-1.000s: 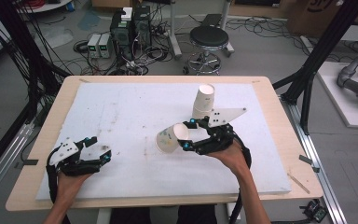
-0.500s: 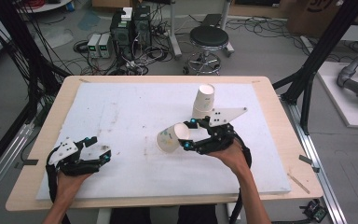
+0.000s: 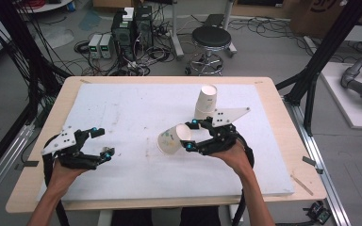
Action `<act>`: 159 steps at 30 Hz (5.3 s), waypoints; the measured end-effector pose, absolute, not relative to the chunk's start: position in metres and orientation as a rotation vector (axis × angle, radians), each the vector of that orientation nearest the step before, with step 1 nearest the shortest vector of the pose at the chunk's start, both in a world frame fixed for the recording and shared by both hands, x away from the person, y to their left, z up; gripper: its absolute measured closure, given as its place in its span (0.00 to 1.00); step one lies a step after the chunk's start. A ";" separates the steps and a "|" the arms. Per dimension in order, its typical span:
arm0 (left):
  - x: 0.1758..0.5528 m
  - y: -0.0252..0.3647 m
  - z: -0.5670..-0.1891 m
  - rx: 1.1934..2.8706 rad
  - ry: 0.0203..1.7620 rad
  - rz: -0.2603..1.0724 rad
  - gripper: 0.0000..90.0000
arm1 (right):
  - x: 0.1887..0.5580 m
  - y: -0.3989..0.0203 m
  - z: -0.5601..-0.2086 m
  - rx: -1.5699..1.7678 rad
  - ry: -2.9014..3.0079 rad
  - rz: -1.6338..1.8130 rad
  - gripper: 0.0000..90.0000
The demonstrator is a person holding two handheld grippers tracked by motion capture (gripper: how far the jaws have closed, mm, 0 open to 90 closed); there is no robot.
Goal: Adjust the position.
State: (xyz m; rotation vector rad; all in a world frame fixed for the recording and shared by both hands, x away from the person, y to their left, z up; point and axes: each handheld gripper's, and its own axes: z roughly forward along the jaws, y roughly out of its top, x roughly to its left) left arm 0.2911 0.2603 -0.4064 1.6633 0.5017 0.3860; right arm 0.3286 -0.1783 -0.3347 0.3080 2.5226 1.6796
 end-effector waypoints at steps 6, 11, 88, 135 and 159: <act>0.299 0.232 -0.383 1.708 0.369 0.304 0.17 | 0.327 -0.178 -0.333 0.290 2.526 1.696 0.42; 0.303 0.205 -0.376 1.715 0.290 0.250 0.16 | 0.327 -0.177 -0.332 0.271 2.531 1.704 0.42; 0.326 0.118 -0.319 2.466 0.084 -0.035 0.37 | 0.312 -0.150 -0.315 0.135 2.824 0.978 0.18; 0.328 0.095 -0.325 2.310 0.014 -0.039 0.11 | 0.315 -0.137 -0.318 0.074 2.870 1.030 0.42; 0.303 0.153 -0.385 1.718 0.198 0.078 0.12 | 0.307 -0.180 -0.354 0.179 2.580 1.662 0.41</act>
